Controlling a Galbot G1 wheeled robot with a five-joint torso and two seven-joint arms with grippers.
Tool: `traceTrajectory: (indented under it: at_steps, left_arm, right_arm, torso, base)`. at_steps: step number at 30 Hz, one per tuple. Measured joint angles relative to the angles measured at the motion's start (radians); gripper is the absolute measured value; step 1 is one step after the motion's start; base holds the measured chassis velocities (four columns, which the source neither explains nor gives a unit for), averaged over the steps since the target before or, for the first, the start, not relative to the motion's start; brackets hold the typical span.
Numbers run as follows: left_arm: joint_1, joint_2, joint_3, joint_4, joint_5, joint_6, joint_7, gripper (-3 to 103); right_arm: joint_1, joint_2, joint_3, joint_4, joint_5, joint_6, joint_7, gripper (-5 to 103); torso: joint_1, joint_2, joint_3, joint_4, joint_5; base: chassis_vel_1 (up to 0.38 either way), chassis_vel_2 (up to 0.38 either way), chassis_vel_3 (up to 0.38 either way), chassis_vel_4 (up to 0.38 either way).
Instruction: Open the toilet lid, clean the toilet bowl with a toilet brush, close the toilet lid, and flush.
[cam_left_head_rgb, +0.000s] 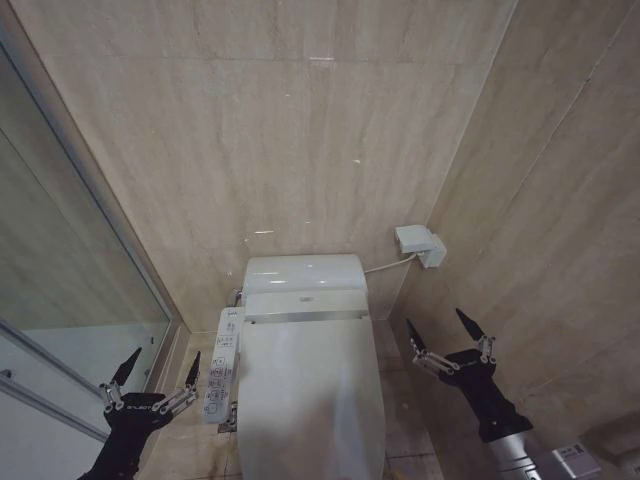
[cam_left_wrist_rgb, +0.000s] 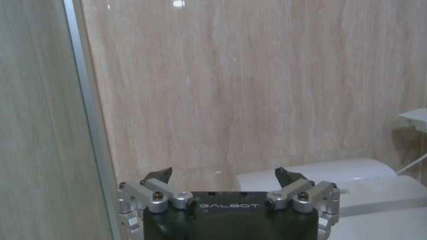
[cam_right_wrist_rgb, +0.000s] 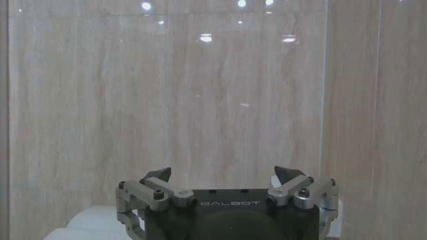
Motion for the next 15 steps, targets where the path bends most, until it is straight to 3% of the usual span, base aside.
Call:
traceTrajectory:
  at_steps: [15]
  left_arm:
    - [0.0,0.0,0.001,0.001,0.003,0.002,-0.002,100]
  right_arm:
    - [0.0,0.0,0.0,0.0,0.0,0.0,0.0,100]
  torso:
    - [0.0,0.0,0.0,0.0,0.0]
  base:
    - [0.0,0.0,0.0,0.0]
